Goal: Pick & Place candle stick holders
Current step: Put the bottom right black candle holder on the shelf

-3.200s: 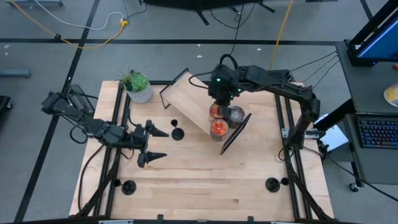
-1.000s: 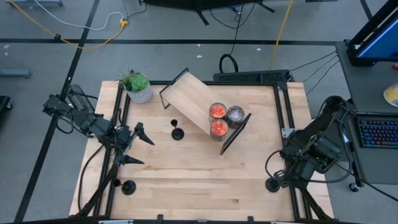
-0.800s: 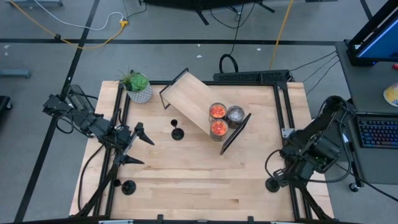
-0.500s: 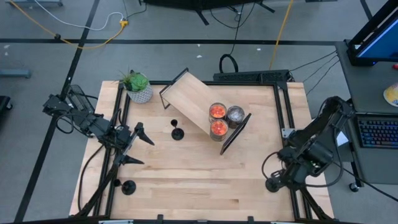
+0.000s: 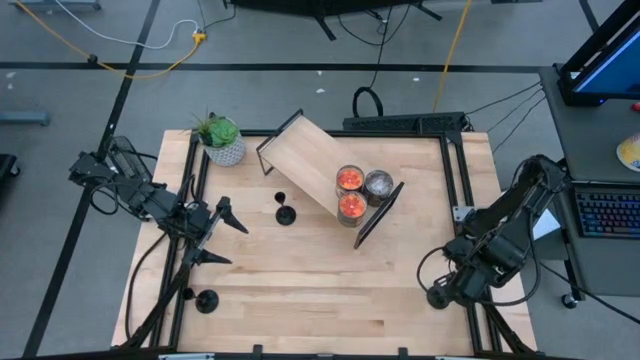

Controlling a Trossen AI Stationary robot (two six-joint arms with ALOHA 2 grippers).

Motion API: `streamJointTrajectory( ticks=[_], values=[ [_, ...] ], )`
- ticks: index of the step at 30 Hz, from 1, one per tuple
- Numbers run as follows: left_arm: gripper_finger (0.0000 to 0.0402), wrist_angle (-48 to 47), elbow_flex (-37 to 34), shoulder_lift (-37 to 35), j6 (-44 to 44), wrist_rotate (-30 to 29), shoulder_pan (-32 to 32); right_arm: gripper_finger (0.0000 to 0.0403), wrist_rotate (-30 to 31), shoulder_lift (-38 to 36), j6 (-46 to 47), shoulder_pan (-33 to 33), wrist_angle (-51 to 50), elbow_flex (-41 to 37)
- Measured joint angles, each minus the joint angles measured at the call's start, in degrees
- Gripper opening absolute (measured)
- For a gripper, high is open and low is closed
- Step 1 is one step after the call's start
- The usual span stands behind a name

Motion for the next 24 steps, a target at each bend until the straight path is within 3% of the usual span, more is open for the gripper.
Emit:
streamJointTrajectory(
  ticks=[19,24],
  values=[
    [0.0397,-0.01,0.01,0.00,-0.23,0.00,0.01,0.0170,-0.46,-0.24,-0.15,-0.07,8.29,-9.12],
    [0.0397,0.00,0.02,0.00,-0.46,-0.01,0.01,0.0141,-0.44,-0.20,0.44,-0.09,9.60,-9.45]
  ],
)
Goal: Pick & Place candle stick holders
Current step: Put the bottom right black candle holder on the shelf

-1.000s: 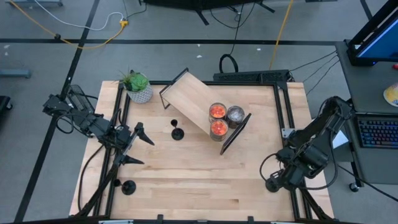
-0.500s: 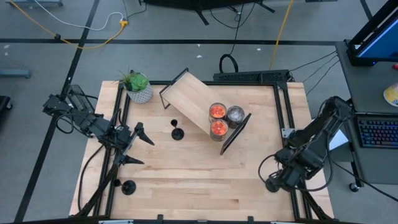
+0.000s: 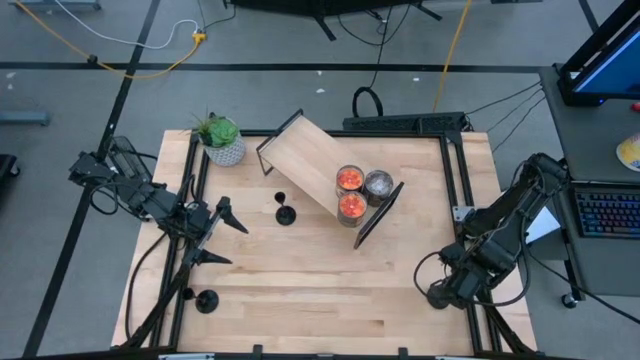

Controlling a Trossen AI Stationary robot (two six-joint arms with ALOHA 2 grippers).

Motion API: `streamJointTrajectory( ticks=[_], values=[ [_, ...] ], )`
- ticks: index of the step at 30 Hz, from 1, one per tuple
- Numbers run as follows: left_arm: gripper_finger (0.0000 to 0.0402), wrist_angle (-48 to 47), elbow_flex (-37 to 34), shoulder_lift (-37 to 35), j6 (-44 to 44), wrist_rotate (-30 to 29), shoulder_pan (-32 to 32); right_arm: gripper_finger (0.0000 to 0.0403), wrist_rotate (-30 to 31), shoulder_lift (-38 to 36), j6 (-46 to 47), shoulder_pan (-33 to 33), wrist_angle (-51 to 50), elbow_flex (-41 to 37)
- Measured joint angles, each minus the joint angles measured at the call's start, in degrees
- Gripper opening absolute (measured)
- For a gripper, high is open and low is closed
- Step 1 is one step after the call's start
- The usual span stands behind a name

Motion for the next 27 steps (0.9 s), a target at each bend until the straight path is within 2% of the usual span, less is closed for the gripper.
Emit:
streamJointTrajectory(
  ticks=[10,17,27],
  values=[
    [0.0397,-0.10,0.00,0.01,0.45,0.00,0.00,0.0018,0.70,0.07,1.01,0.00,0.33,-0.05],
    [0.0397,-0.64,0.00,0.02,0.47,0.00,0.00,0.0015,1.66,0.09,-0.64,-0.99,5.19,-0.12],
    [0.0397,-0.95,0.00,0.01,0.41,-0.01,-0.01,0.0007,1.14,0.21,-13.36,-8.90,13.88,-0.23]
  ],
)
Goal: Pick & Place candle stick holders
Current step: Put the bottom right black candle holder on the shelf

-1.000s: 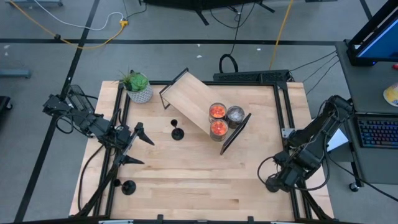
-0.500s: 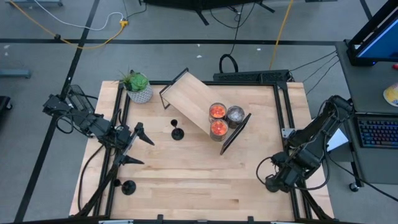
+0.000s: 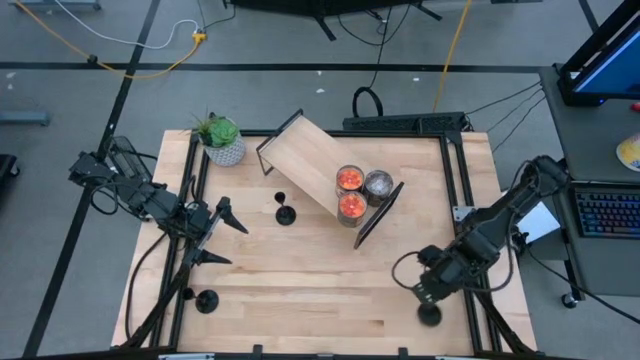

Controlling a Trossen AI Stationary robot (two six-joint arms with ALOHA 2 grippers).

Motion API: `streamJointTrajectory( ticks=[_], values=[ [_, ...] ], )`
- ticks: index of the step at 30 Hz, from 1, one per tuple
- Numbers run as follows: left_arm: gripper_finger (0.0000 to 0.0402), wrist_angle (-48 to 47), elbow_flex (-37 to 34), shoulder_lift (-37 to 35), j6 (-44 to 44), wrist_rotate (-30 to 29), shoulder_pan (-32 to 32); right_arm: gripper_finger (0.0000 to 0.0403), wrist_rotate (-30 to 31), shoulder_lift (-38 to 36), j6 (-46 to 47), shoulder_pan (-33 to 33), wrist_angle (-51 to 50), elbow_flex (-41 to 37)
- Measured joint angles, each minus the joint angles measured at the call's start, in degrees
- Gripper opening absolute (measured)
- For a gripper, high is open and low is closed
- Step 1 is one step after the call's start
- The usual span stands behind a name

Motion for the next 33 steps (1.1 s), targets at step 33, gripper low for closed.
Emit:
streamJointTrajectory(
  ticks=[33],
  values=[
    [0.0397,-0.03,0.00,0.01,-0.19,-0.01,0.01,0.0001,8.37,0.06,-43.37,-25.95,40.95,10.54]
  ],
)
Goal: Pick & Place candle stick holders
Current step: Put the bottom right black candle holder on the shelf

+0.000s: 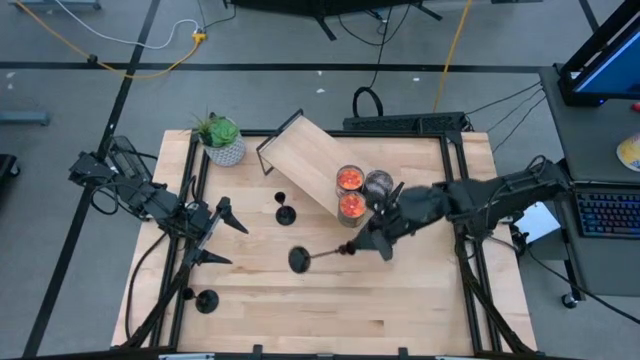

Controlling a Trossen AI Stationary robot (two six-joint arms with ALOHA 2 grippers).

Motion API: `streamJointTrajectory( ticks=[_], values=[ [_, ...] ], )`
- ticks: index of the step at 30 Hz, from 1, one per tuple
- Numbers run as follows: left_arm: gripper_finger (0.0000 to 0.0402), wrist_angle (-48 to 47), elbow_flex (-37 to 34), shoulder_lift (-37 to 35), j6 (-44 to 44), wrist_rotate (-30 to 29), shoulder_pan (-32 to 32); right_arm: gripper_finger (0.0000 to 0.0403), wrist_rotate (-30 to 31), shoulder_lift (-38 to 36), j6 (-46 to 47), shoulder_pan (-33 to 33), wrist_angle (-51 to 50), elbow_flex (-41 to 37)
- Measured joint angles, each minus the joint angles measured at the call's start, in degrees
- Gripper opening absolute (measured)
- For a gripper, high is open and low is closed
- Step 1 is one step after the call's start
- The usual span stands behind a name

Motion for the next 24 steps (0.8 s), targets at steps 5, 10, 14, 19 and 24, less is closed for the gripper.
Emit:
streamJointTrajectory(
  ticks=[5,10,14,19,24],
  values=[
    [0.0397,0.03,0.00,0.00,-0.12,0.00,-0.01,0.0001,0.17,-0.02,-8.37,-5.09,-10.54,10.96],
    [0.0397,0.35,0.00,-0.01,-0.74,-0.62,0.01,0.0001,0.10,-0.04,-15.65,-12.19,-19.39,19.99],
    [0.0397,3.62,0.00,0.18,-0.75,-2.45,0.06,0.0001,-0.12,-0.04,-22.00,-18.55,-24.62,25.51],
    [0.0397,11.73,0.00,0.76,4.26,-10.42,0.06,0.0001,-2.67,0.79,-28.87,-26.62,-28.34,29.74],
    [0.0397,25.21,0.00,2.29,11.94,-21.04,0.08,0.0001,-8.62,3.09,-33.06,-33.50,-28.80,31.68]
  ],
)
